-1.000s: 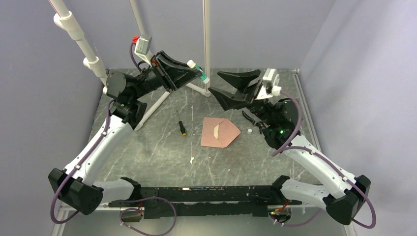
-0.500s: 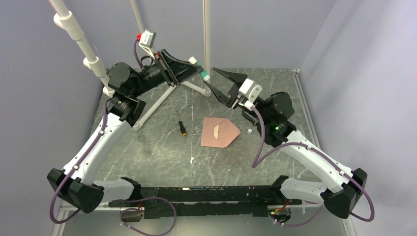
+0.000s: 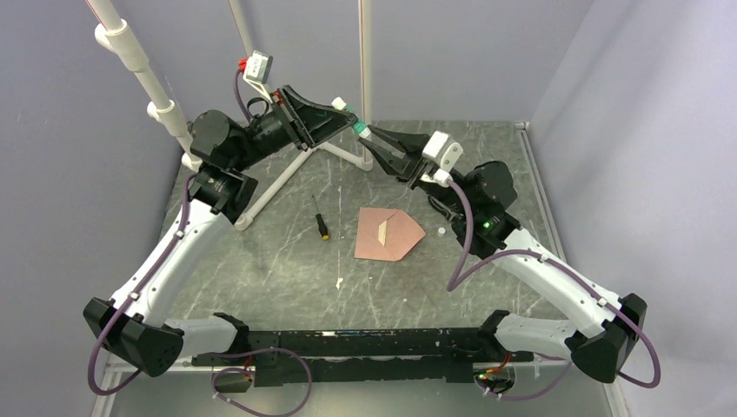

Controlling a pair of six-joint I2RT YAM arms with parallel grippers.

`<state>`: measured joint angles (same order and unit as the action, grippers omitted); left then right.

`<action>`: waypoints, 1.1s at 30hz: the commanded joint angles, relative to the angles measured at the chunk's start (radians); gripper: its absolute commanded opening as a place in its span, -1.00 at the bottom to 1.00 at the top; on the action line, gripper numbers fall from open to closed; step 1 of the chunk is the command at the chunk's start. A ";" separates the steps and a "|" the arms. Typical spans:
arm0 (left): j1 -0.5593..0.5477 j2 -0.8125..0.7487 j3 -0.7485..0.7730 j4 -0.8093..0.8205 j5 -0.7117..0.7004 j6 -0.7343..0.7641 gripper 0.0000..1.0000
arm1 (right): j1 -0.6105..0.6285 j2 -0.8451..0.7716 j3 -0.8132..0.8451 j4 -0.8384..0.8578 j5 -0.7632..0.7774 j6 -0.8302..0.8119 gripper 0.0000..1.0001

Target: Place the letter into the envelope and seal it

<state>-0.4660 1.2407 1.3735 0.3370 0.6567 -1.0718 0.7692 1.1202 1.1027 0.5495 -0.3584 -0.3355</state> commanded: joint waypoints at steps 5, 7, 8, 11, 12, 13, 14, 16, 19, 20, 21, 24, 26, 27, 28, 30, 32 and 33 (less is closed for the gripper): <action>-0.002 -0.041 -0.075 0.199 0.040 0.082 -0.95 | 0.000 -0.028 0.036 0.182 0.206 0.588 -1.00; -0.002 -0.061 -0.114 0.258 0.052 0.136 -0.95 | -0.001 -0.043 0.015 0.221 0.253 0.738 -1.00; -0.002 -0.068 -0.129 0.291 0.064 0.156 -0.95 | -0.001 -0.048 -0.001 0.246 0.272 0.800 -1.00; -0.002 -0.076 -0.132 0.314 0.094 0.207 -0.95 | -0.001 -0.052 -0.042 0.324 0.315 0.972 -1.00; -0.002 -0.075 -0.121 0.298 0.111 0.230 -0.95 | -0.001 -0.054 -0.053 0.355 0.303 0.992 -1.00; -0.002 -0.075 -0.108 0.280 0.132 0.248 -0.95 | -0.001 -0.055 -0.064 0.389 0.280 1.004 -1.00; -0.002 -0.075 -0.100 0.270 0.150 0.260 -0.95 | -0.001 -0.053 -0.077 0.436 0.249 1.019 -1.00; -0.002 -0.073 -0.091 0.272 0.181 0.269 -0.95 | 0.000 -0.052 -0.106 0.513 0.204 1.031 -0.94; -0.002 -0.071 -0.081 0.266 0.179 0.253 -0.95 | 0.001 -0.071 -0.117 0.487 0.120 0.921 -0.29; -0.002 -0.068 -0.076 0.260 0.170 0.240 -0.95 | 0.000 -0.086 -0.114 0.425 0.101 0.843 -0.05; -0.002 -0.065 -0.067 0.254 0.162 0.223 -0.95 | 0.001 -0.102 -0.111 0.356 0.087 0.750 0.13; -0.002 -0.052 -0.055 0.275 0.125 0.122 -0.95 | 0.001 -0.125 -0.107 0.188 0.058 0.414 0.49; -0.002 -0.036 -0.064 0.359 0.117 0.016 -0.95 | 0.002 -0.118 -0.100 0.169 0.030 0.261 0.53; -0.002 -0.026 -0.066 0.393 0.113 -0.026 -0.95 | 0.002 -0.113 -0.084 0.151 0.010 0.197 0.54; -0.002 -0.019 -0.065 0.410 0.107 -0.056 -0.95 | 0.003 -0.102 -0.062 0.126 -0.011 0.142 0.54; -0.002 -0.004 -0.053 0.403 0.085 -0.106 -0.95 | 0.009 -0.080 -0.022 0.083 -0.032 0.049 0.56; -0.002 0.009 -0.036 0.347 0.059 -0.151 -0.95 | 0.018 -0.060 0.008 0.052 -0.029 -0.040 0.57; -0.002 0.014 -0.030 0.295 0.050 -0.164 -0.95 | 0.022 -0.051 0.024 0.040 -0.022 -0.076 0.57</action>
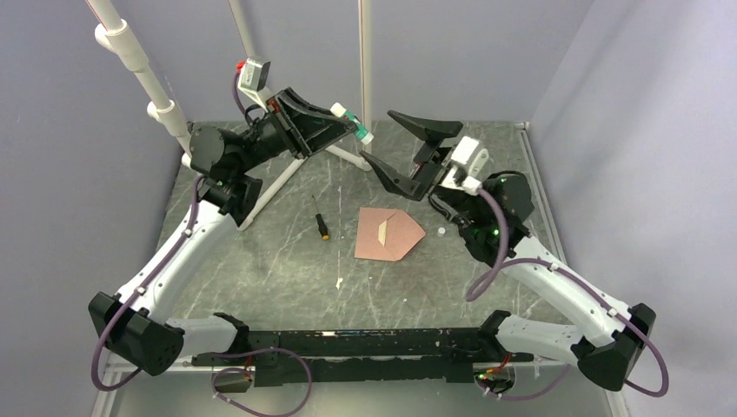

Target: Place the letter into the envelope and seal it

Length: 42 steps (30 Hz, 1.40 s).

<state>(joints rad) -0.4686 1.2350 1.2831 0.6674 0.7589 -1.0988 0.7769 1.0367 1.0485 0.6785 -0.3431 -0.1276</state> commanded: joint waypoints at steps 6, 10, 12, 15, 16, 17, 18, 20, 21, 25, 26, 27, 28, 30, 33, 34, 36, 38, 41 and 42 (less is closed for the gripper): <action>0.001 0.041 0.087 -0.161 -0.061 -0.174 -0.95 | 0.020 0.092 0.132 -0.111 -0.009 -0.442 0.49; 0.001 0.052 0.092 -0.125 -0.055 -0.219 -0.95 | 0.019 0.128 0.150 -0.085 -0.009 -0.448 0.20; 0.002 0.057 0.097 -0.130 -0.045 -0.216 -0.95 | 0.019 0.137 0.138 -0.035 0.018 -0.432 0.11; 0.005 0.047 0.106 -0.166 -0.036 -0.181 -0.95 | 0.019 0.145 0.110 0.053 0.050 -0.412 -0.01; 0.006 0.045 0.106 -0.161 -0.035 -0.177 -0.95 | 0.019 0.151 0.119 0.044 0.052 -0.411 -0.08; 0.007 0.043 0.107 -0.150 -0.031 -0.179 -0.95 | 0.020 0.156 0.122 0.044 0.056 -0.403 -0.15; 0.008 0.042 0.108 -0.142 -0.025 -0.182 -0.95 | 0.020 0.161 0.122 0.051 0.059 -0.404 -0.22; 0.009 0.040 0.114 -0.144 -0.017 -0.178 -0.95 | 0.020 0.170 0.122 0.066 0.062 -0.395 -0.35; 0.010 0.039 0.113 -0.146 -0.019 -0.178 -0.95 | 0.019 0.174 0.129 0.057 0.064 -0.394 -0.42; 0.015 0.038 0.101 -0.101 -0.011 -0.198 -0.95 | 0.021 0.184 0.158 0.033 0.085 -0.358 -0.95; 0.017 0.038 0.103 -0.096 -0.008 -0.200 -0.90 | 0.022 0.181 0.159 0.032 0.092 -0.352 -1.00; 0.018 0.038 0.104 -0.097 -0.006 -0.199 -0.76 | 0.021 0.178 0.155 0.036 0.100 -0.346 -1.00; 0.020 0.037 0.106 -0.099 -0.005 -0.198 -0.55 | 0.022 0.174 0.151 0.039 0.107 -0.343 -1.00; 0.026 0.033 0.104 -0.102 -0.008 -0.194 0.13 | 0.021 0.156 0.143 0.029 0.106 -0.346 -1.00; 0.033 0.024 0.101 -0.112 -0.019 -0.181 0.53 | 0.021 0.134 0.138 -0.017 0.089 -0.350 -1.00; 0.034 0.022 0.101 -0.117 -0.022 -0.172 0.58 | 0.021 0.127 0.135 -0.032 0.082 -0.350 -1.00; 0.037 0.021 0.101 -0.129 -0.027 -0.160 0.64 | 0.020 0.115 0.130 -0.058 0.069 -0.348 -1.00; 0.039 0.022 0.105 -0.163 -0.034 -0.145 0.65 | 0.021 0.106 0.137 -0.114 0.052 -0.350 -1.00; 0.041 0.024 0.118 -0.235 -0.043 -0.113 0.62 | 0.020 0.099 0.156 -0.184 0.039 -0.346 -1.00; 0.041 0.024 0.121 -0.262 -0.049 -0.105 0.59 | 0.020 0.098 0.160 -0.198 0.039 -0.343 -1.00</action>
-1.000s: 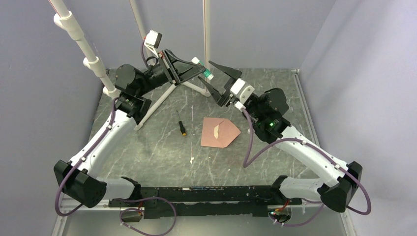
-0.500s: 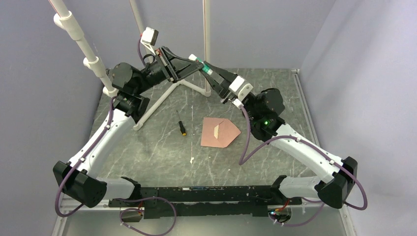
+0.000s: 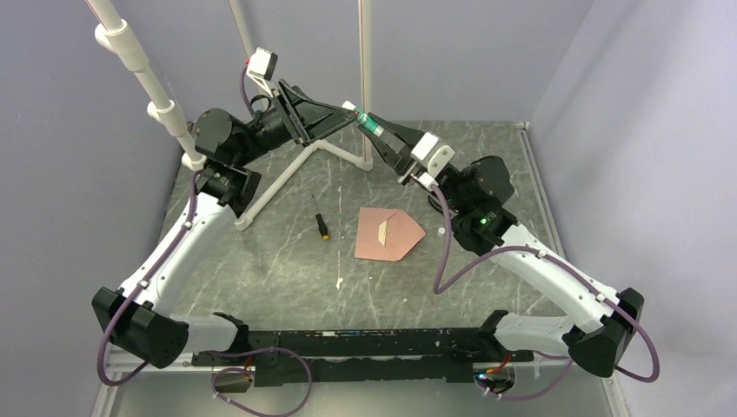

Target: Place the letter into the envelope and seal it

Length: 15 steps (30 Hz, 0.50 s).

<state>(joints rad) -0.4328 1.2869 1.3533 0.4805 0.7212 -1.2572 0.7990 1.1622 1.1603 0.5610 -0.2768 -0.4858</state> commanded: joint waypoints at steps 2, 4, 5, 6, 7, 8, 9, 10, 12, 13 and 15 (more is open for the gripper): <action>0.006 -0.028 0.054 -0.099 -0.012 0.057 0.56 | -0.002 -0.027 0.062 -0.115 -0.027 0.014 -1.00; 0.006 -0.024 0.060 -0.110 -0.003 0.061 0.49 | -0.003 -0.026 0.070 -0.142 -0.022 0.013 -1.00; 0.006 -0.022 0.062 -0.118 0.000 0.062 0.45 | -0.002 -0.026 0.071 -0.147 -0.020 0.012 -1.00; 0.006 -0.022 0.064 -0.124 0.003 0.062 0.38 | -0.002 -0.026 0.074 -0.155 -0.018 0.010 -1.00; 0.006 -0.021 0.065 -0.129 0.006 0.064 0.30 | -0.003 -0.021 0.079 -0.168 -0.015 0.007 -1.00; 0.007 -0.020 0.069 -0.139 0.008 0.066 0.20 | -0.002 -0.020 0.084 -0.179 -0.012 0.005 -1.00; 0.008 -0.020 0.071 -0.156 0.009 0.070 0.11 | -0.002 -0.018 0.088 -0.189 -0.010 0.003 -1.00; 0.008 -0.020 0.072 -0.167 0.008 0.071 0.01 | -0.003 -0.017 0.090 -0.196 -0.009 0.000 -1.00; 0.011 -0.023 0.074 -0.185 0.005 0.065 -0.07 | -0.003 -0.017 0.094 -0.207 -0.010 -0.005 -1.00; 0.012 -0.024 0.075 -0.190 0.006 0.063 -0.14 | -0.003 -0.018 0.097 -0.216 -0.013 -0.008 -1.00; 0.012 -0.022 0.080 -0.198 0.012 0.057 -0.29 | -0.002 -0.019 0.102 -0.233 -0.018 -0.009 -1.00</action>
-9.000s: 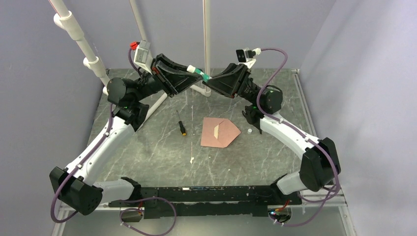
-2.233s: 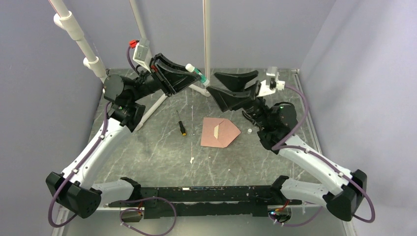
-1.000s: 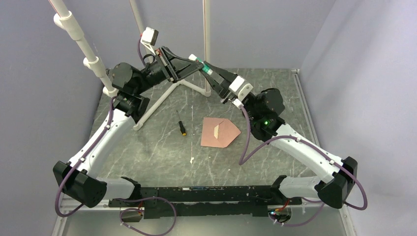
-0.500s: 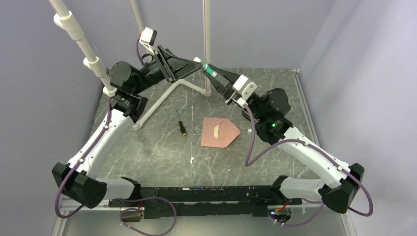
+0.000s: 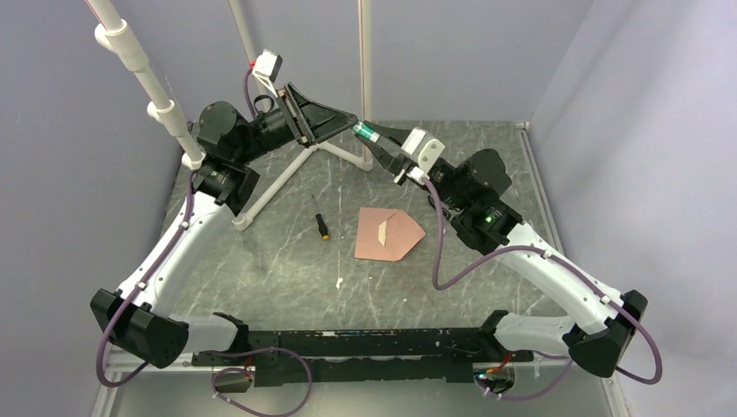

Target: Place the letter into the envelope and seal it

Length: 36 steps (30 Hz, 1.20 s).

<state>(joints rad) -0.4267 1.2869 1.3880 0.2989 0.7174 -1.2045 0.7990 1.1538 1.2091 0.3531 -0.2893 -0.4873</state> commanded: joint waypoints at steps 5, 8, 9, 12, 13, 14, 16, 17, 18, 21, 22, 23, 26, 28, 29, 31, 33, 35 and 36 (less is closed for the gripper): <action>0.008 0.001 0.053 0.019 0.051 -0.044 -0.93 | -0.003 -0.016 0.049 -0.014 -0.008 0.002 -1.00; 0.008 0.011 0.054 0.077 0.065 -0.108 -0.95 | -0.003 -0.020 0.011 0.066 0.005 0.035 -0.30; 0.009 0.013 0.052 0.098 0.064 -0.137 -0.95 | -0.002 -0.021 -0.012 0.121 0.008 0.051 0.01; 0.013 0.024 0.037 0.197 0.060 -0.244 -0.95 | -0.004 -0.007 -0.052 0.248 -0.001 0.103 0.29; 0.015 0.030 0.030 0.250 0.060 -0.287 -0.95 | -0.004 0.003 -0.049 0.266 -0.011 0.116 0.30; 0.016 0.037 0.022 0.304 0.058 -0.329 -0.95 | -0.004 0.014 -0.046 0.279 -0.022 0.128 0.28; 0.018 0.045 0.008 0.372 0.047 -0.383 -0.95 | -0.005 0.027 -0.053 0.334 -0.047 0.150 0.22; 0.019 0.047 0.000 0.388 0.041 -0.401 -0.95 | -0.006 0.032 -0.056 0.364 -0.063 0.165 0.18; 0.019 0.048 -0.010 0.404 0.036 -0.417 -0.95 | -0.006 0.037 -0.055 0.385 -0.078 0.174 0.14; 0.019 0.058 -0.040 0.472 0.019 -0.482 -0.95 | -0.007 0.050 -0.043 0.431 -0.104 0.195 0.08; 0.020 0.064 -0.049 0.501 0.014 -0.504 -0.95 | -0.007 0.053 -0.040 0.446 -0.106 0.200 0.08; 0.020 0.070 -0.054 0.526 0.009 -0.523 -0.95 | -0.009 0.058 -0.037 0.456 -0.108 0.203 0.08; 0.020 0.078 -0.058 0.555 0.006 -0.549 -0.95 | -0.009 0.078 -0.011 0.448 -0.106 0.192 0.10; 0.020 0.076 -0.056 0.547 0.006 -0.545 -0.95 | -0.009 0.089 0.004 0.434 -0.100 0.179 0.09; 0.020 0.075 -0.055 0.542 0.007 -0.541 -0.95 | -0.009 0.096 0.011 0.426 -0.098 0.172 0.05; 0.019 0.071 -0.052 0.538 0.008 -0.538 -0.95 | -0.010 0.111 0.036 0.389 -0.110 0.145 -0.14; 0.019 0.073 -0.051 0.551 0.009 -0.544 -0.95 | -0.010 0.128 0.064 0.362 -0.115 0.120 -0.25; 0.020 0.074 -0.045 0.554 0.012 -0.542 -0.95 | -0.014 0.137 0.074 0.375 -0.122 0.114 -0.35; 0.020 0.074 -0.043 0.549 0.013 -0.540 -0.95 | -0.016 0.141 0.086 0.374 -0.127 0.112 -0.38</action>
<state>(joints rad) -0.4068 1.3727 1.3281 0.7822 0.7357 -1.7306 0.7879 1.2835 1.2327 0.7261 -0.3782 -0.3492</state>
